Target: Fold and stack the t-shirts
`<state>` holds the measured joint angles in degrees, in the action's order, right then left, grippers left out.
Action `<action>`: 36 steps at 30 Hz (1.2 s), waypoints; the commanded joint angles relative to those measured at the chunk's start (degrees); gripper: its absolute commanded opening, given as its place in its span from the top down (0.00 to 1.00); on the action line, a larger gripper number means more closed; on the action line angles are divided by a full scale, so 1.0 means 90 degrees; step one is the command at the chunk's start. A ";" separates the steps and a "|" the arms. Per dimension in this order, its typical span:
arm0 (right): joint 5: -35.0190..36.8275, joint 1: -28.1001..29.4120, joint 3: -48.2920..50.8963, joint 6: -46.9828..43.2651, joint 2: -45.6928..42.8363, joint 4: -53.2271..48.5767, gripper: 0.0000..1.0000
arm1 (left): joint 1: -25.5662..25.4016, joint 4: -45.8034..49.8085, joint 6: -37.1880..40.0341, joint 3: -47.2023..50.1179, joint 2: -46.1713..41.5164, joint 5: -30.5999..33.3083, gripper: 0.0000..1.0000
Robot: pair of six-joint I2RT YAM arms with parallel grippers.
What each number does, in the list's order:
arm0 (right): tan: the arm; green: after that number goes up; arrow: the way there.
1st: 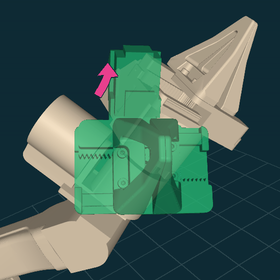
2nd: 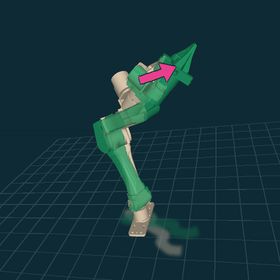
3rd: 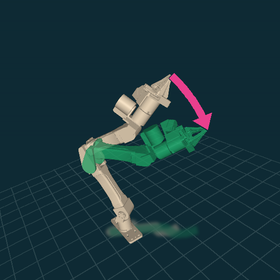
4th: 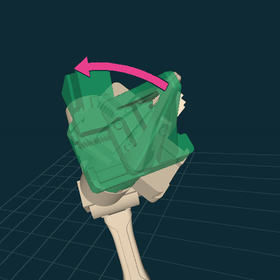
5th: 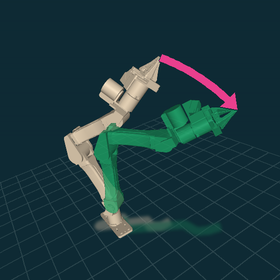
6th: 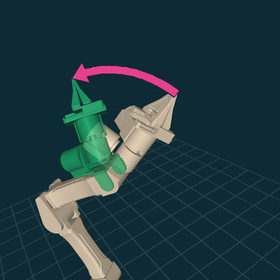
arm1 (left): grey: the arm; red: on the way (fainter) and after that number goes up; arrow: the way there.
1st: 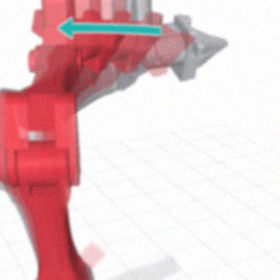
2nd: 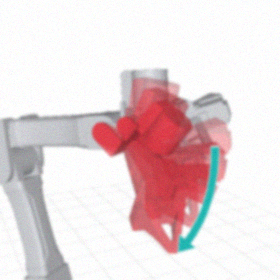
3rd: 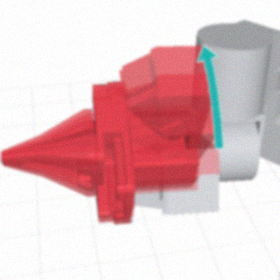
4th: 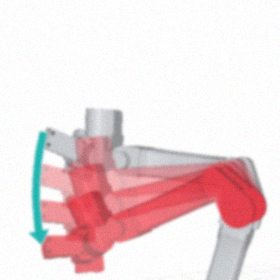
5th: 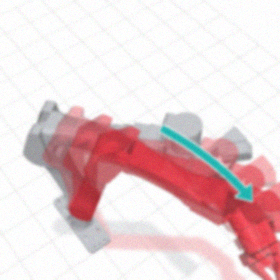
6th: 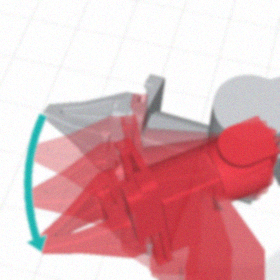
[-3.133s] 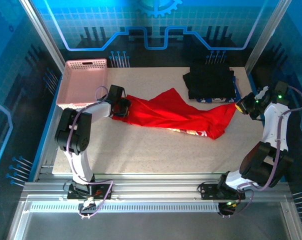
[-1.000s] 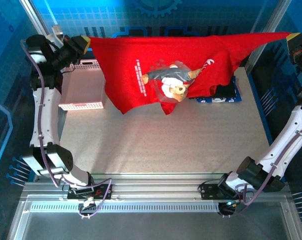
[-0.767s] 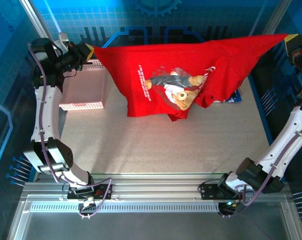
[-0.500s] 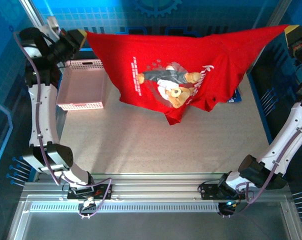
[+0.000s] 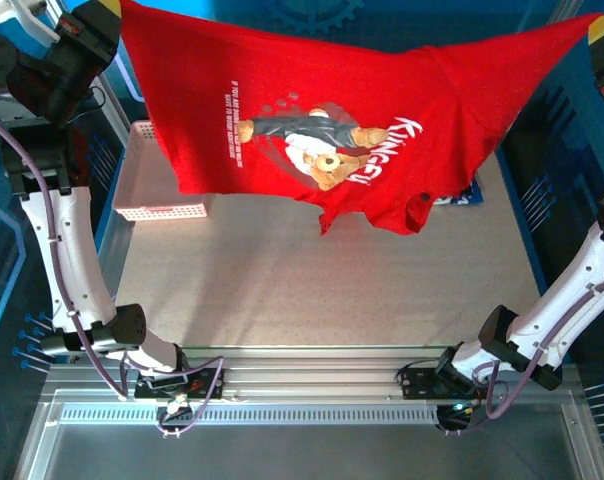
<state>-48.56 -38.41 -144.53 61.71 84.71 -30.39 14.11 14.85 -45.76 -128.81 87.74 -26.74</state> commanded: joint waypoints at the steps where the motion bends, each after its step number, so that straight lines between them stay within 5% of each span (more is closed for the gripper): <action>1: -0.0019 -0.0002 -0.0628 0.0174 0.0396 -0.0415 1.00 | 0.0122 0.0063 0.0166 -0.0382 0.0218 0.0326 1.00; 12: 0.0543 0.1510 -0.0267 -0.0962 0.1204 -0.1466 1.00 | -0.0340 -0.0132 -0.0532 -0.0865 0.1662 -0.0085 1.00; 19: 0.0737 0.2344 -0.1511 -0.0721 0.2984 -0.1046 1.00 | -0.0770 0.0379 -0.0843 -0.3330 0.3803 -0.0070 1.00; 22: 0.0699 0.2413 -0.2213 0.0016 0.3757 -0.0041 1.00 | -0.0757 -0.0280 -0.1275 -0.3685 0.4280 0.0113 1.00; 27: 0.1059 0.2288 -0.2356 0.0899 0.4031 0.1791 1.00 | -0.0692 -0.0675 -0.0777 -0.3607 0.3992 0.0676 1.00; 36: 0.0646 0.1544 -0.2310 0.0756 0.3682 0.1718 1.00 | -0.0337 -0.1698 -0.0956 -0.3314 0.3777 0.0363 1.00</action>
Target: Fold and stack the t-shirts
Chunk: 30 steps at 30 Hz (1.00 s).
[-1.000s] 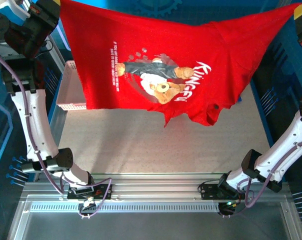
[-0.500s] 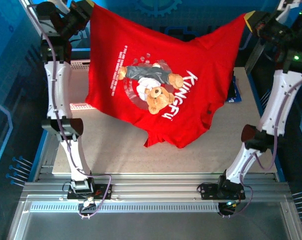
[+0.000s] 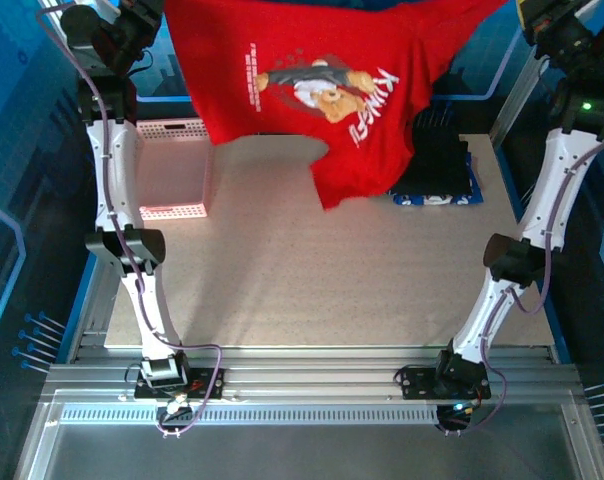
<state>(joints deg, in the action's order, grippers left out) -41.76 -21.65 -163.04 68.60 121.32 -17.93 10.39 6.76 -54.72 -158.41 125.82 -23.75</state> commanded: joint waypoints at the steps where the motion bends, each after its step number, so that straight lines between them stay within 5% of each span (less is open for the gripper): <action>1: -0.0231 -0.0370 -0.0259 -0.0272 -0.0489 0.0012 1.00 | 0.0076 -0.0792 0.0172 0.0076 -0.0541 -0.0125 1.00; 3: -0.0452 -0.0388 -0.0184 -0.1054 -0.0735 -0.0936 1.00 | 0.0076 -0.0862 0.0294 0.0780 -0.0895 -0.0433 1.00; 7: -0.0459 -0.0103 0.1158 -0.3282 -0.1841 -0.3256 1.00 | 0.0011 -0.1449 0.0615 0.4220 -0.2419 -0.0563 1.00; 13: 0.0376 -0.0205 0.7896 -0.3878 -0.4944 -0.2570 1.00 | -0.0305 -0.1295 0.1365 0.9133 -0.4371 -0.0147 1.00; 18: 0.0785 -0.0978 1.1137 -0.4254 -0.6154 -0.2763 1.00 | -0.0491 -0.0500 0.1849 1.1969 -0.5468 0.0332 1.00; 24: 0.1428 -0.1017 1.2960 -0.4189 -0.6520 -0.2780 1.00 | -0.0370 0.0927 0.1799 1.3762 -0.6279 0.1630 1.00; 30: 0.1969 -0.1417 1.4064 -0.3754 -0.6440 -0.2985 1.00 | -0.0129 0.1909 0.1420 1.4221 -0.5855 0.2541 1.00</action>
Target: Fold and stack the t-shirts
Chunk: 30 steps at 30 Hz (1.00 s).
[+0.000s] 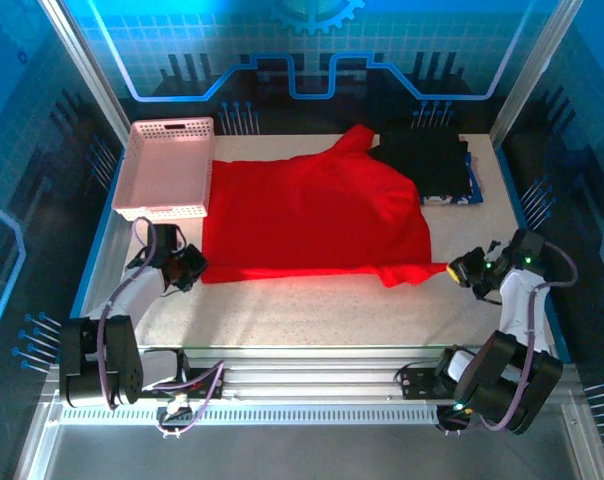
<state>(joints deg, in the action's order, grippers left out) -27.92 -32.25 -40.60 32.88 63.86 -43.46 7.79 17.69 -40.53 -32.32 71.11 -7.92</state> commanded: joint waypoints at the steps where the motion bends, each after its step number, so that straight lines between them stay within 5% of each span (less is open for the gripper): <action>1: 0.0526 -0.0253 0.0612 0.0258 -0.0101 -0.0151 1.00 | 0.0205 0.0710 -0.0199 0.0290 0.0370 0.0783 1.00; 6: 0.1102 -0.0255 0.1150 0.0401 -0.0317 -0.0223 0.96 | 0.0284 0.0939 -0.0403 0.0158 0.0921 0.0861 0.93; 7: 0.1115 -0.0255 0.1161 0.0476 -0.0304 -0.0247 0.89 | 0.0294 0.1052 -0.0467 0.0092 0.0980 0.0871 0.87; 9: 0.1249 -0.0256 0.1079 0.0548 -0.0276 -0.0451 0.58 | 0.0296 0.1239 -0.0656 0.0056 0.0939 0.0781 0.61; 11: 0.1257 -0.0246 0.0981 0.0578 -0.0350 -0.0591 0.43 | 0.0273 0.1475 -0.0858 0.0008 0.0560 0.0701 0.42; 17: 0.1019 0.0055 0.0416 0.0636 -0.0491 -0.1366 0.34 | 0.0267 0.2598 -0.1444 -0.0686 -0.1491 0.0833 0.03; 22: 0.0710 0.0705 0.0102 0.0580 -0.0680 -0.1596 0.31 | 0.0260 0.3085 -0.1270 -0.1392 -0.1612 0.0744 0.01; 30: 0.0830 0.1779 0.0502 0.0864 -0.0538 -0.1556 0.34 | 0.0349 0.2668 -0.1489 -0.0837 -0.1242 0.0321 0.01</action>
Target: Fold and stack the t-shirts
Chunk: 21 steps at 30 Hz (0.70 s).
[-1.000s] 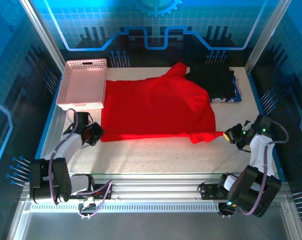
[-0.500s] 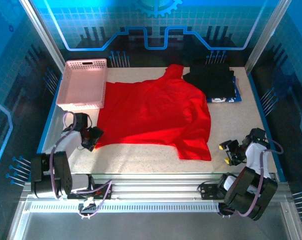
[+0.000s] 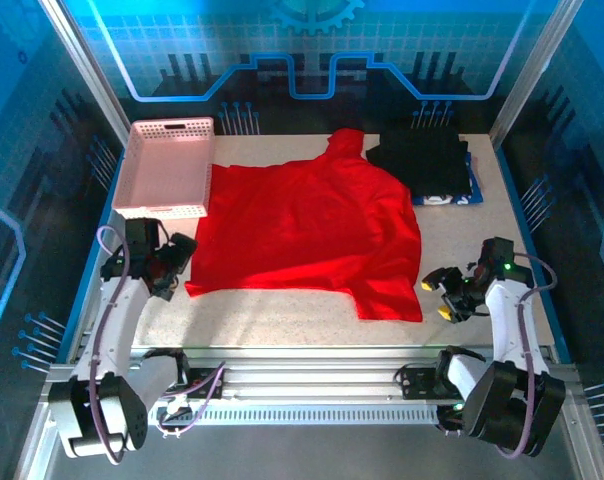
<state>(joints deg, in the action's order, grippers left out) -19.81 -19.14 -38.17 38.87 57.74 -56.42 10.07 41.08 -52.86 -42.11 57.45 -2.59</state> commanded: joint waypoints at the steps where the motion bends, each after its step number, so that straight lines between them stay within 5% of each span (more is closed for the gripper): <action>1: -0.0001 0.0466 0.0282 0.0243 0.0225 -0.0049 0.35 | 0.0135 -0.0013 -0.0049 0.0287 0.0424 -0.0389 0.01; 9: 0.0229 0.0976 0.0709 0.0376 0.0758 0.0683 0.39 | 0.0268 -0.0732 0.0020 0.0650 0.1237 -0.0834 0.18; 21: 0.0327 0.0974 0.0799 0.0194 0.1070 0.0937 0.49 | 0.0478 -0.1141 -0.0038 0.0889 0.1800 -0.0587 0.28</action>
<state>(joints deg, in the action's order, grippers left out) -17.91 -11.14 -31.70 40.97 67.09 -48.31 13.61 33.34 -52.60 -35.40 72.23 -7.77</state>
